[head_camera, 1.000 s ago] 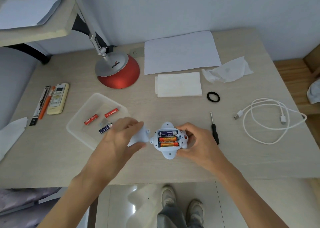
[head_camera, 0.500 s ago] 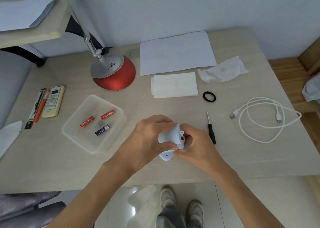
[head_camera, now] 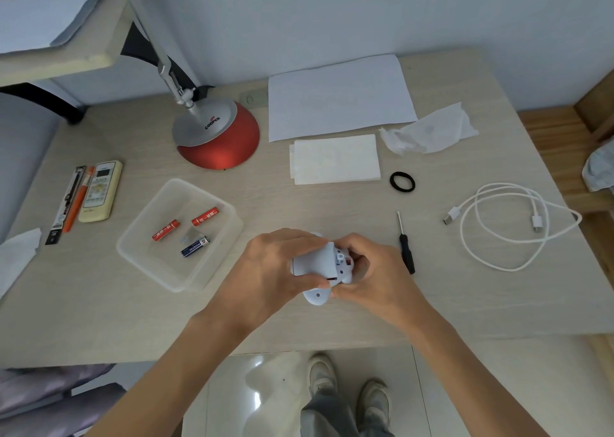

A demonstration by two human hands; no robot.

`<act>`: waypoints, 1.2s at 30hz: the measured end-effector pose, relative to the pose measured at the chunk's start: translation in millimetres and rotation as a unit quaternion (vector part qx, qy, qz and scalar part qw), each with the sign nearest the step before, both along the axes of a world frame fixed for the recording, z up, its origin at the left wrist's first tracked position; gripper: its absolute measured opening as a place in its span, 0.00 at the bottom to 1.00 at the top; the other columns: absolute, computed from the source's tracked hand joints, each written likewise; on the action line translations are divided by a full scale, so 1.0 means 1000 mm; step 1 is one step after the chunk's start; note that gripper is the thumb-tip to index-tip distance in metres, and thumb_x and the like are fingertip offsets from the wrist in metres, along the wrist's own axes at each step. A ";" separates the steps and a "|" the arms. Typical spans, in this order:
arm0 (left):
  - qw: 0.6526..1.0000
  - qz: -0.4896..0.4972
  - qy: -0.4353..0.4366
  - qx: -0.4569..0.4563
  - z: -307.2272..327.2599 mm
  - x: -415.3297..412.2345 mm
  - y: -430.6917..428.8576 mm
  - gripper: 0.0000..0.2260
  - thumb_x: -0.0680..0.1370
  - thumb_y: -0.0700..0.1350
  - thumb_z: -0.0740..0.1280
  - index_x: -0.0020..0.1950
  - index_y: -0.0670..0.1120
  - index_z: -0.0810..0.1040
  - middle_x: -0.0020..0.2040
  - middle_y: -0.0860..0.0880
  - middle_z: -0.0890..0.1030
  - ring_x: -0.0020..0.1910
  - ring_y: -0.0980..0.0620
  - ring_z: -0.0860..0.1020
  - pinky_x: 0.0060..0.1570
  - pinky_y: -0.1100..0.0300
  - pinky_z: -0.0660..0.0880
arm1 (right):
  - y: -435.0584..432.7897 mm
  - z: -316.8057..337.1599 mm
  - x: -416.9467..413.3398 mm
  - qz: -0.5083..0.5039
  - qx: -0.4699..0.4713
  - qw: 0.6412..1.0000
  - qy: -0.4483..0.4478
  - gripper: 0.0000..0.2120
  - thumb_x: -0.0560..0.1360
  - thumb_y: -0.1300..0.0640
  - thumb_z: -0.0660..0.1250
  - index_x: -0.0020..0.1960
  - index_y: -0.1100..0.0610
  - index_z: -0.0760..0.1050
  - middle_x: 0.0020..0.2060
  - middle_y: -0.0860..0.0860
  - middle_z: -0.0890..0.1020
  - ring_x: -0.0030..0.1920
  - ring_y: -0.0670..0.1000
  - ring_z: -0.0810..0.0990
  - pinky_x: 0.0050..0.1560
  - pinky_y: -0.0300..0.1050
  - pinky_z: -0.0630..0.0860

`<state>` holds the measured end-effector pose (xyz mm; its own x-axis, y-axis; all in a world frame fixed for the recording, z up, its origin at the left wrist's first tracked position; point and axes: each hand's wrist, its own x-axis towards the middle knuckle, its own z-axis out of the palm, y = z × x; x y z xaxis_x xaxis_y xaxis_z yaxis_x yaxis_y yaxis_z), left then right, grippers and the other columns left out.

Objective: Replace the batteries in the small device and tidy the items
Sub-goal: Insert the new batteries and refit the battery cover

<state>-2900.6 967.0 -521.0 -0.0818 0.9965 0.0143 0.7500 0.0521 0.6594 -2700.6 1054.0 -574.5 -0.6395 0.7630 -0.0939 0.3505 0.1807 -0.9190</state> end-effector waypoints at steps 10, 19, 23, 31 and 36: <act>0.999 0.030 -0.021 0.003 -0.012 -0.012 -0.006 0.28 0.66 0.53 0.86 0.64 0.48 0.87 0.60 0.54 0.86 0.59 0.58 0.82 0.60 0.56 0.80 | 0.000 0.001 -0.001 -0.003 -0.012 1.000 -0.007 0.24 0.61 0.53 0.88 0.52 0.52 0.81 0.38 0.42 0.86 0.35 0.44 0.83 0.38 0.43 0.80; 0.976 0.100 -0.178 -0.079 -0.030 -0.021 -0.012 0.32 0.63 0.47 0.89 0.66 0.54 0.86 0.57 0.56 0.86 0.56 0.53 0.85 0.61 0.51 0.83 | 0.000 -0.003 0.000 -0.002 -0.018 1.000 -0.002 0.24 0.62 0.54 0.88 0.52 0.51 0.80 0.39 0.44 0.85 0.35 0.48 0.82 0.39 0.44 0.79; 0.947 0.126 -0.275 -0.109 -0.039 -0.015 -0.017 0.34 0.64 0.41 0.88 0.68 0.52 0.85 0.61 0.54 0.87 0.61 0.53 0.85 0.65 0.48 0.82 | -0.001 -0.003 0.001 0.000 -0.011 1.000 -0.001 0.23 0.63 0.52 0.87 0.52 0.52 0.81 0.39 0.44 0.85 0.37 0.48 0.83 0.39 0.44 0.80; 0.926 0.138 -0.341 -0.089 -0.042 -0.012 -0.018 0.33 0.62 0.42 0.87 0.66 0.51 0.85 0.62 0.53 0.88 0.62 0.52 0.85 0.63 0.55 0.82 | 0.008 0.015 0.006 0.076 -0.069 0.993 -0.064 0.31 0.64 0.53 0.87 0.62 0.45 0.78 0.50 0.43 0.85 0.49 0.41 0.83 0.51 0.34 0.79; 0.924 0.138 -0.347 -0.083 -0.043 -0.013 -0.017 0.33 0.63 0.37 0.87 0.67 0.49 0.84 0.61 0.52 0.88 0.61 0.52 0.86 0.60 0.59 0.82 | 0.025 0.038 0.009 0.156 -0.200 0.966 -0.058 0.22 0.77 0.48 0.77 0.69 0.47 0.77 0.58 0.44 0.86 0.60 0.41 0.85 0.64 0.43 0.81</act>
